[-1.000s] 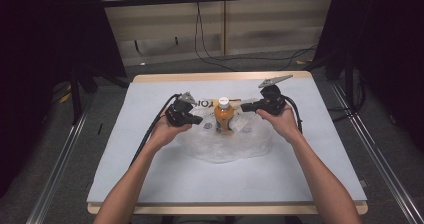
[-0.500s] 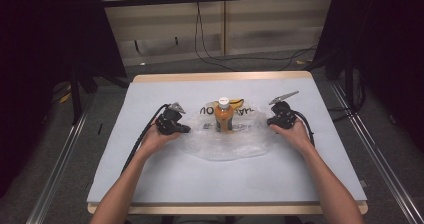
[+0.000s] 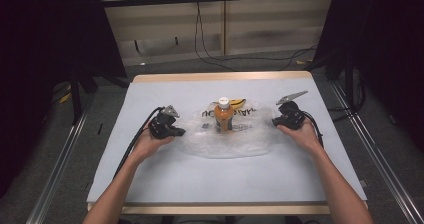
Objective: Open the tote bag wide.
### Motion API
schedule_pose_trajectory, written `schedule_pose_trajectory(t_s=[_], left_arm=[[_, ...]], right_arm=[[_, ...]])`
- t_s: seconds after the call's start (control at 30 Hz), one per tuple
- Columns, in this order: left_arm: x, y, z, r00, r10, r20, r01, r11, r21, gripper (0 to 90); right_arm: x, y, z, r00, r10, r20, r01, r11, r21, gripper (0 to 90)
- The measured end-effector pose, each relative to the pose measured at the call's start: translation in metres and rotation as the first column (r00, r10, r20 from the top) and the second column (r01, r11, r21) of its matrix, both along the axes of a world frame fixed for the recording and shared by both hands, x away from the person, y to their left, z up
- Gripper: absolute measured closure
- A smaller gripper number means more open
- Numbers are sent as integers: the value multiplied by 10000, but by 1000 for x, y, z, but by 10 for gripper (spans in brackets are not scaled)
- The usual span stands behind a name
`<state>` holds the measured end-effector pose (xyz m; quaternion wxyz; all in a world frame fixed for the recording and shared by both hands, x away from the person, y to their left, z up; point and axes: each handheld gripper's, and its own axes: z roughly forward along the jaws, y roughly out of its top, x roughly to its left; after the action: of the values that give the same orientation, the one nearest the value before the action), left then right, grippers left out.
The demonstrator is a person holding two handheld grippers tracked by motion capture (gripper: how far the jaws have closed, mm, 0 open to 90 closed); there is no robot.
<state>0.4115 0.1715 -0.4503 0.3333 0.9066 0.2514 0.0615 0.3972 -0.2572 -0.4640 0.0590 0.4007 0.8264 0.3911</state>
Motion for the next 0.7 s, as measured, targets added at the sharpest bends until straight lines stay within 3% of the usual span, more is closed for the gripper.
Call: schedule_pose_trajectory(t_s=[0.03, 0.1, 0.17, 0.2, 0.27, 0.3, 0.4, 0.57, 0.63, 0.7], left_arm=[[1, 0, 7, 9982, -574, 178, 563, 9968, 574, 900], [-4, -10, 17, 9970, -692, 347, 679, 9970, 376, 900], [-6, -18, 27, 9926, -1092, 532, 1061, 9927, 580, 900], [-9, -25, 29, 9933, -924, 689, 890, 9948, 502, 900], [-12, -38, 33, 9911, -1103, 751, 1086, 9937, 264, 900], [-12, -44, 35, 9886, -1283, 782, 1246, 9909, 502, 900], [-11, -60, 31, 9864, -1518, 622, 1478, 9869, 654, 900], [-6, -75, 15, 9889, -1477, 173, 1458, 9858, 832, 900], [-6, -78, 9, 9897, -1430, 63, 1420, 9862, 851, 900], [-8, -81, 3, 9870, -1602, -97, 1603, 9808, 1108, 900]], right_arm=[[0, 0, 4, 10000, 56, 79, -57, 9998, 172, 900], [0, 2, 14, 9994, 38, 332, -50, 9993, 379, 900], [1, 5, 24, 9984, 67, 558, -98, 9984, 564, 900], [2, 7, 28, 9978, 133, 654, -168, 9984, 541, 900], [4, 13, 37, 9967, 307, 747, -342, 9983, 470, 900], [5, 18, 42, 9953, 480, 845, -516, 9979, 404, 900], [10, 31, 50, 9923, 830, 923, -865, 9956, 351, 900], [21, 56, 53, 9872, 1512, 511, -1504, 9884, -197, 900], [26, 65, 49, 9823, 1868, 145, -1861, 9817, -398, 900], [31, 72, 42, 9757, 2170, -316, -2187, 9733, -697, 900]])
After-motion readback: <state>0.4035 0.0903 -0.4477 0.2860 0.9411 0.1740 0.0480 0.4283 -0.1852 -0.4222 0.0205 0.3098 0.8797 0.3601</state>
